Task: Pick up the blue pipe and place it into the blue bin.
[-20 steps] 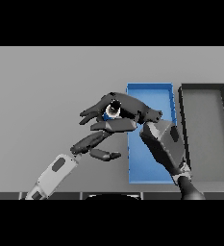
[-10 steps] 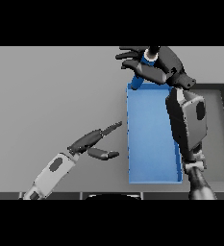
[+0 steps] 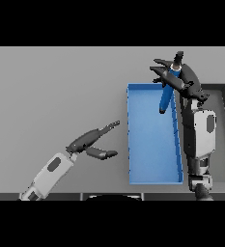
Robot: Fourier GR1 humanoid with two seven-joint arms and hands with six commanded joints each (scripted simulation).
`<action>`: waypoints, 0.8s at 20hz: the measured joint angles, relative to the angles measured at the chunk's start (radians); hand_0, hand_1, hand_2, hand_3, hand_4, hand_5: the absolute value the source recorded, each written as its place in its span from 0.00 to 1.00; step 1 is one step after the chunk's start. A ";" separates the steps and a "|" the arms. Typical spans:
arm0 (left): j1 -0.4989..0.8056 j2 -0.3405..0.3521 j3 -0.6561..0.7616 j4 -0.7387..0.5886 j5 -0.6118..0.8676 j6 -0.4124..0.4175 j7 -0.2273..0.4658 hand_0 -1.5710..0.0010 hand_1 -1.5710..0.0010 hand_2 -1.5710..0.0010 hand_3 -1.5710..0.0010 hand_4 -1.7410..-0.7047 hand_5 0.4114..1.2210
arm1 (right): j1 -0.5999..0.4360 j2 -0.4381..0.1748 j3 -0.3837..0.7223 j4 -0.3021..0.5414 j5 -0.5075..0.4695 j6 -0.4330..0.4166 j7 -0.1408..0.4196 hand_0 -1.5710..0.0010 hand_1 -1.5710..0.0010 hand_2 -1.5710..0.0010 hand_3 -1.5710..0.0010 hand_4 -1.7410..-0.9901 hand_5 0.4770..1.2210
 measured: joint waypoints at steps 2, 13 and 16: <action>0.012 -0.003 -0.006 -0.010 0.003 -0.001 -0.002 1.00 1.00 1.00 1.00 0.88 0.07 | 0.073 -0.002 0.027 0.008 0.016 -0.053 0.000 0.00 0.00 0.00 0.00 0.32 1.00; 0.008 -0.019 -0.015 -0.017 -0.004 0.015 0.023 1.00 1.00 1.00 1.00 0.88 0.08 | 0.241 -0.331 0.548 0.091 -0.310 -0.392 0.000 0.25 0.30 0.32 0.59 0.35 0.94; 0.018 -0.003 -0.016 -0.019 -0.010 0.008 0.007 1.00 1.00 1.00 1.00 0.88 0.08 | 0.196 -0.411 0.727 0.093 -0.525 -0.493 0.000 0.62 0.64 0.65 0.79 0.58 0.95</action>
